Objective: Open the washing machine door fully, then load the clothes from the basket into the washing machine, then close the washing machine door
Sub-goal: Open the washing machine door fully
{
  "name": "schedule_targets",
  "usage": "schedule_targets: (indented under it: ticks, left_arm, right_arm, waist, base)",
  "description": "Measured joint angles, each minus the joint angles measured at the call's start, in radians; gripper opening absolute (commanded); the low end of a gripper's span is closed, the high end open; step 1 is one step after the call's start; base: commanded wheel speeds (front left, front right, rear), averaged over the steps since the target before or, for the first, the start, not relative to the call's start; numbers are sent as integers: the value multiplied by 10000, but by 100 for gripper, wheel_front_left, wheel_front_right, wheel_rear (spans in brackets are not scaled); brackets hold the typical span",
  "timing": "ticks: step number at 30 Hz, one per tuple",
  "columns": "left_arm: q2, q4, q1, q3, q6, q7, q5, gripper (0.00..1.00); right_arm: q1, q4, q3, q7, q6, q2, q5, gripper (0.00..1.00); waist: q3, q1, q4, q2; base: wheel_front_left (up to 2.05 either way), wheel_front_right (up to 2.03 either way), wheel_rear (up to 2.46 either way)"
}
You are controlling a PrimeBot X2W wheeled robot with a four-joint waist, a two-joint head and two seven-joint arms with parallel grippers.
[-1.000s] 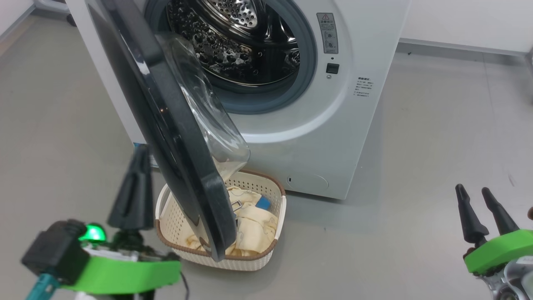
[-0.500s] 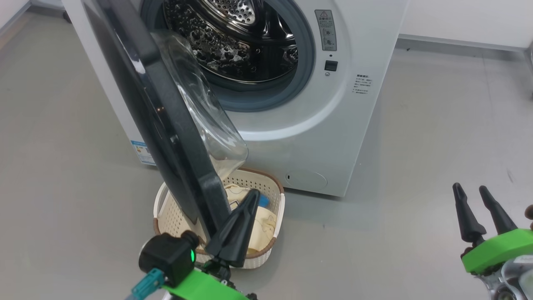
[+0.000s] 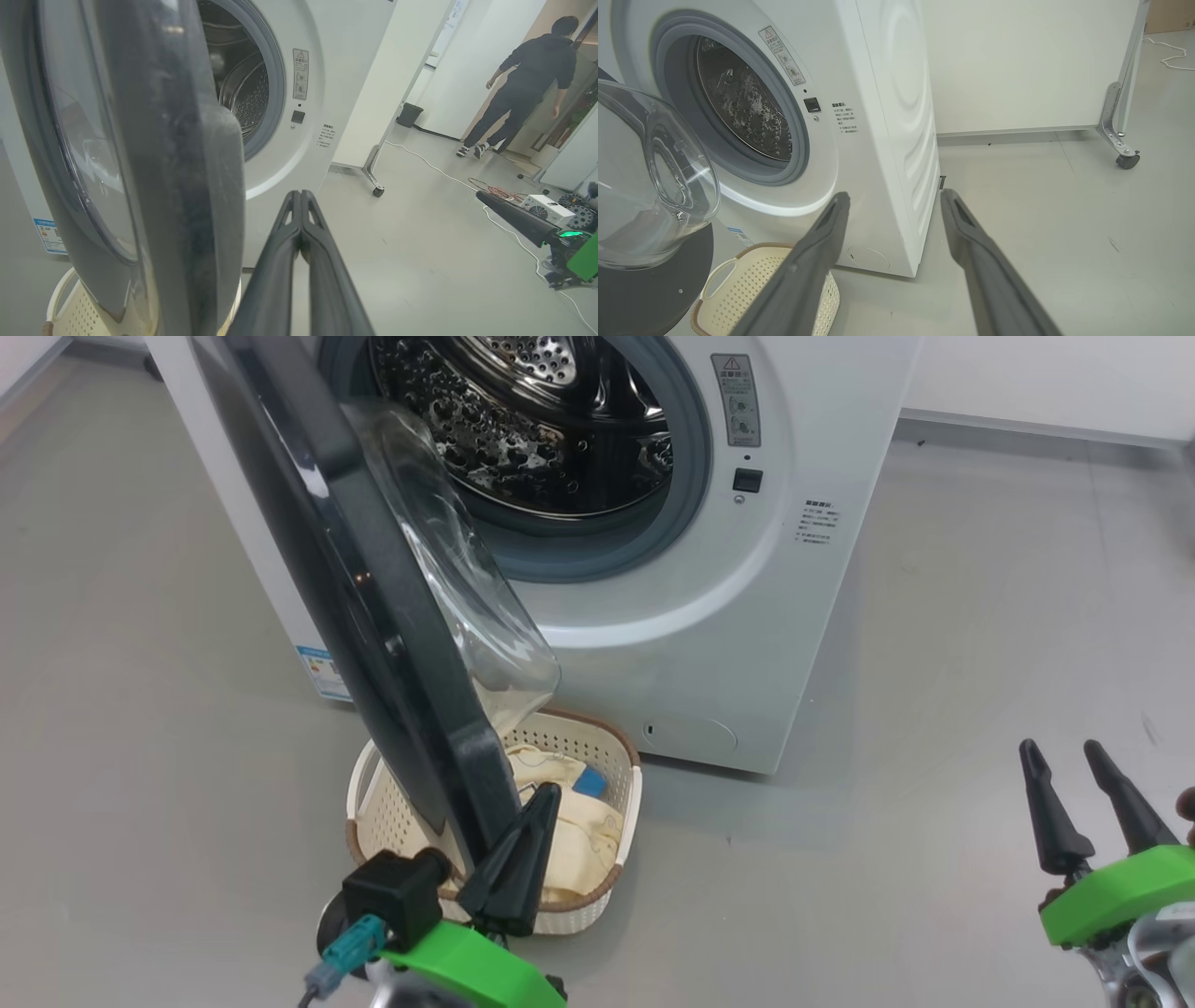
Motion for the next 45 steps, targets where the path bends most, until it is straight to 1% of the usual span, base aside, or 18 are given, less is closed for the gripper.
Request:
schedule_targets:
  ticks: [7, 13, 22, 30, 36, 45]
  left_arm:
    - [-15, 777, -360, 169, -6, -259, -238, 0]
    - [-102, 1183, -568, 198, -8, -426, -380, 0]
    - [-107, 1429, -605, 232, -8, -600, -424, 0]
    - [58, 1396, -593, 299, 12, -602, -424, 0]
    - [198, 1114, -426, 351, 316, -602, -420, 0]
    - [598, 537, 55, 696, 711, -598, -420, 0]
  right_arm:
    - [1, -33, -157, 0, 0, 69, -138, 100]
    - [2, -50, -190, 0, 0, 69, -188, 100]
    - [2, -96, -272, 0, 0, 69, -201, 100]
    - [2, -96, -284, 0, 0, 69, -201, 100]
    - [11, -100, -290, 0, 0, 67, -199, 100]
    - [249, -109, -257, 0, 0, 67, -199, 100]
  waist:
    - [33, 0, 55, 0]
    - [70, 0, 141, 0]
    - [146, 0, 399, 0]
    - [112, 0, 707, 0]
    - [47, 0, 986, 0]
    - [-8, 0, 1487, 0]
  base:
    - [0, 0, 0]
    - [0, 0, 0]
    - [0, 0, 0]
    - [0, 0, 0]
    - [0, 0, 0]
    - [0, 0, 0]
